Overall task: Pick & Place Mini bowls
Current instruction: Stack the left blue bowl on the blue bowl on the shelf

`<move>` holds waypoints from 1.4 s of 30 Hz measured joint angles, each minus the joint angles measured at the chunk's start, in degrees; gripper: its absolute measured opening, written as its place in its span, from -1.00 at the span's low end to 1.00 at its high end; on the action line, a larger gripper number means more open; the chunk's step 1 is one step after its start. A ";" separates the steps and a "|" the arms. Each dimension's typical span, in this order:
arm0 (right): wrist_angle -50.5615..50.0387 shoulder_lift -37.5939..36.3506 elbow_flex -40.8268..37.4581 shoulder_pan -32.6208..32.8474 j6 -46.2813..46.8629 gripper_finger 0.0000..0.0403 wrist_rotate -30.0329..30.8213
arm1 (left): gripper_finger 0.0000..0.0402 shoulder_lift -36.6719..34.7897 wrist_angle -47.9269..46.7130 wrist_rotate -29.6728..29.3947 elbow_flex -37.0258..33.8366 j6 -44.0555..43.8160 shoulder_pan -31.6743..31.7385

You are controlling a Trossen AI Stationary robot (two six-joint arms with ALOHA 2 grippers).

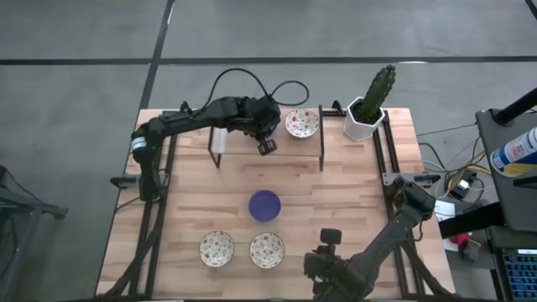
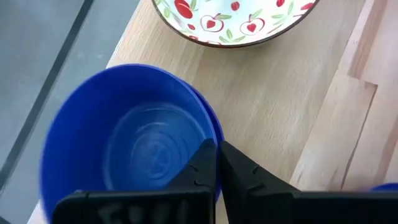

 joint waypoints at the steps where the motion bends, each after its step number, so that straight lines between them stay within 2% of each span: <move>1: 0.05 0.00 0.00 0.01 0.08 -0.71 0.00 | -0.92 0.01 0.04 0.00 0.00 -0.05 0.00; 16: 1.03 0.00 -0.02 0.62 0.30 -0.71 -0.02 | -0.58 0.21 0.05 0.26 0.16 -1.07 -0.02; 25: 1.04 0.00 -0.02 0.63 0.27 -0.71 0.02 | -0.56 -1.29 -0.01 -0.52 2.47 1.31 -0.80; 32: 1.07 0.00 -0.02 0.63 0.26 -0.71 0.15 | -0.56 -1.81 -2.50 -9.98 1.87 1.64 -1.61; 42: 1.28 0.00 -0.02 0.63 -0.12 -0.71 0.15 | -0.56 -1.68 -3.31 -9.79 -1.61 1.53 -2.10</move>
